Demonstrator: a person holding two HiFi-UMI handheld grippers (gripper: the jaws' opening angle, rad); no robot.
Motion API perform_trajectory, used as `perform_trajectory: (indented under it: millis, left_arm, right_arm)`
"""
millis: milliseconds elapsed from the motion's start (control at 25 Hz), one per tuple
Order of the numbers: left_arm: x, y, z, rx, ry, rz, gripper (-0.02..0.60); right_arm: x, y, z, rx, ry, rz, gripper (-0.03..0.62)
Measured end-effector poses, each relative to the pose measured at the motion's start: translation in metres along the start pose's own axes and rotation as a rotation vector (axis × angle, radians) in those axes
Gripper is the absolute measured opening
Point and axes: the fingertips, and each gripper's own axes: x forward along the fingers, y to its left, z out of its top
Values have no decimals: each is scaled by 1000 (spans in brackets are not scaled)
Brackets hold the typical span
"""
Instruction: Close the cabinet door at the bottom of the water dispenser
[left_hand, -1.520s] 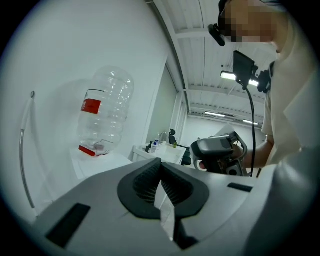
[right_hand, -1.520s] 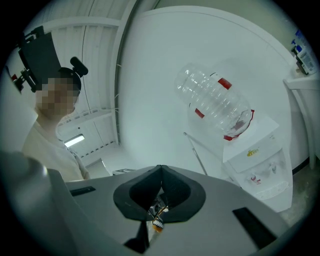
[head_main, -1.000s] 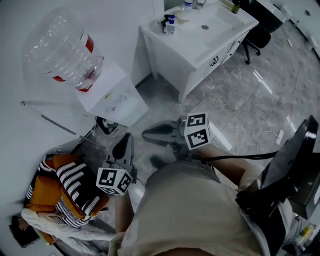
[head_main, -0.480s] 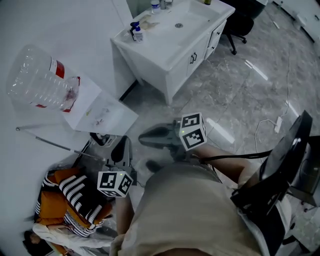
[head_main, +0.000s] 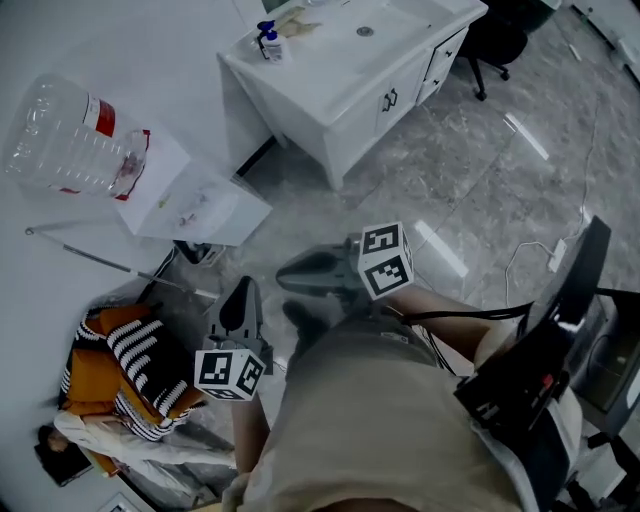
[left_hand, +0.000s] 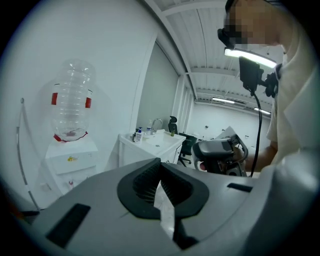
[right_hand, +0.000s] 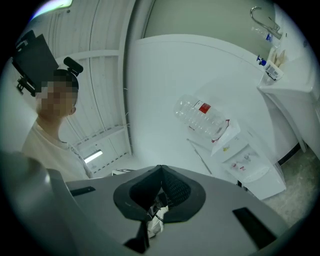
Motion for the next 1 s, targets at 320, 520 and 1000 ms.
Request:
perform_trajectory:
  millis: [320, 520, 1000]
  left_arm:
    - [-14, 3, 6, 1, -11, 18, -6]
    - [-39, 2, 11, 40, -43, 24, -6]
    - [-139, 15, -20, 22, -115, 1, -8]
  right_arm:
    - [13, 16, 18, -98, 17, 37, 15]
    - [24, 38, 12, -124, 6, 28, 15]
    - [83, 101, -66, -166, 44, 2, 15]
